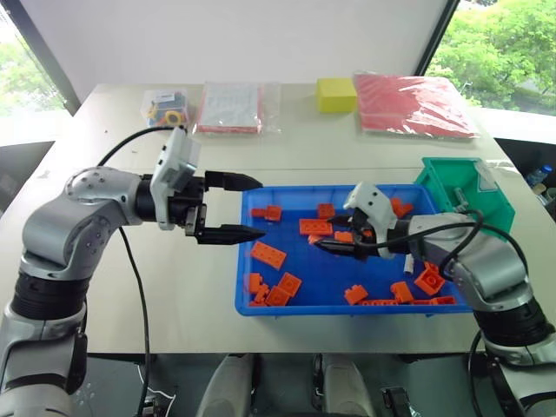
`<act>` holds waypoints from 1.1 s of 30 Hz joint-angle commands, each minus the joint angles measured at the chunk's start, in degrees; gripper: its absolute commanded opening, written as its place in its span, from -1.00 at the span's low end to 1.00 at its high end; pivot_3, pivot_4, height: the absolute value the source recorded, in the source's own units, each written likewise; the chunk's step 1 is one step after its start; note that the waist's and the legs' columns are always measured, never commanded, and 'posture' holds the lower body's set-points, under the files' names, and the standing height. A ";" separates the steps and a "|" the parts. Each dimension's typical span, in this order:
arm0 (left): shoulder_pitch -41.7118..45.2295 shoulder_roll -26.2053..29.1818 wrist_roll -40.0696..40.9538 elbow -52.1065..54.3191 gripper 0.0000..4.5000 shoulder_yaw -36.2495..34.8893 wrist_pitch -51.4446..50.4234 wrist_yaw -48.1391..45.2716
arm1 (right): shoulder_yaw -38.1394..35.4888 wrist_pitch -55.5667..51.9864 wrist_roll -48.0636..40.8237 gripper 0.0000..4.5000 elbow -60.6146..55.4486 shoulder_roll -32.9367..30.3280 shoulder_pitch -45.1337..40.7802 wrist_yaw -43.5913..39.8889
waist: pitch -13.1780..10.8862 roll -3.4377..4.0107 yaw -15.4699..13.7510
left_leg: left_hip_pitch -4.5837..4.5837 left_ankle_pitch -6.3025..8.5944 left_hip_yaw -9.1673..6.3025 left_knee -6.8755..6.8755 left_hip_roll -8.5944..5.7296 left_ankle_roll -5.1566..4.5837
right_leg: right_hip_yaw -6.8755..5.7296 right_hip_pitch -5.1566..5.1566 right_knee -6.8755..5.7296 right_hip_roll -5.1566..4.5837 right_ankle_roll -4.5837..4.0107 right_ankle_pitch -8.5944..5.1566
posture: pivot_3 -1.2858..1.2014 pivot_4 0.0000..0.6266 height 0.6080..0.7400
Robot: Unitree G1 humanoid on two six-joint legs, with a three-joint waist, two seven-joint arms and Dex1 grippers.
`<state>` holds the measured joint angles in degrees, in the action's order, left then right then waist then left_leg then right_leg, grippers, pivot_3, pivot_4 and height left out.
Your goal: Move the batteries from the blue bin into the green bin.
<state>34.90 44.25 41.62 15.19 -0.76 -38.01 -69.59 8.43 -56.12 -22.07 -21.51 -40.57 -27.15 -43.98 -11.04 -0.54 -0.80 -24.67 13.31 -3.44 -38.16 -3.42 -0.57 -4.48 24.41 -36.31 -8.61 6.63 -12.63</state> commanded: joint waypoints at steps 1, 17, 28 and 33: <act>0.85 0.52 0.09 0.89 1.00 -1.32 0.83 0.08 | -4.87 -6.17 -0.59 0.87 -4.66 -1.45 -1.01 4.17 | 0.00 0.00 0.07 | 0.00 0.00 0.00 0.00 0.00 0.00 | 0.00 0.00 0.00 0.00 0.00 0.00 | 0.03 -0.52 0.28; 0.41 -0.35 -0.38 -0.32 1.00 -0.22 1.81 -0.15 | -26.81 -36.38 3.44 0.87 -27.64 16.76 11.40 30.83 | 0.02 -0.01 0.05 | 0.01 0.00 0.01 0.05 0.02 0.00 | 0.00 0.03 -0.03 0.03 -0.01 0.00 | 0.03 -0.52 0.28; 3.07 -2.60 -2.40 -3.92 1.00 1.47 4.28 -2.39 | -32.01 -36.38 3.91 0.87 -31.22 23.01 19.51 37.18 | 0.03 0.00 0.22 | 0.04 0.00 0.02 0.06 0.03 -0.01 | 0.00 0.02 -0.04 0.05 0.00 0.00 | 0.03 -0.52 0.28; 3.29 -3.36 -2.54 -3.96 1.00 1.78 4.34 -2.63 | -31.93 -36.38 3.98 0.87 -29.59 23.99 20.59 37.56 | 0.04 0.01 0.21 | 0.07 0.00 0.01 0.05 0.04 -0.01 | 0.01 0.01 -0.04 0.05 0.00 -0.01 | 0.03 -0.52 0.28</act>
<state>36.82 40.93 39.10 10.77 1.36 -34.48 -72.05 -22.82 -92.11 -18.26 -49.77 -16.96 -6.86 -6.54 -11.00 -0.53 -0.60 -24.60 13.31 -3.44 -38.11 -3.38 -0.58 -4.47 24.42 -36.35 -8.56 6.62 -12.63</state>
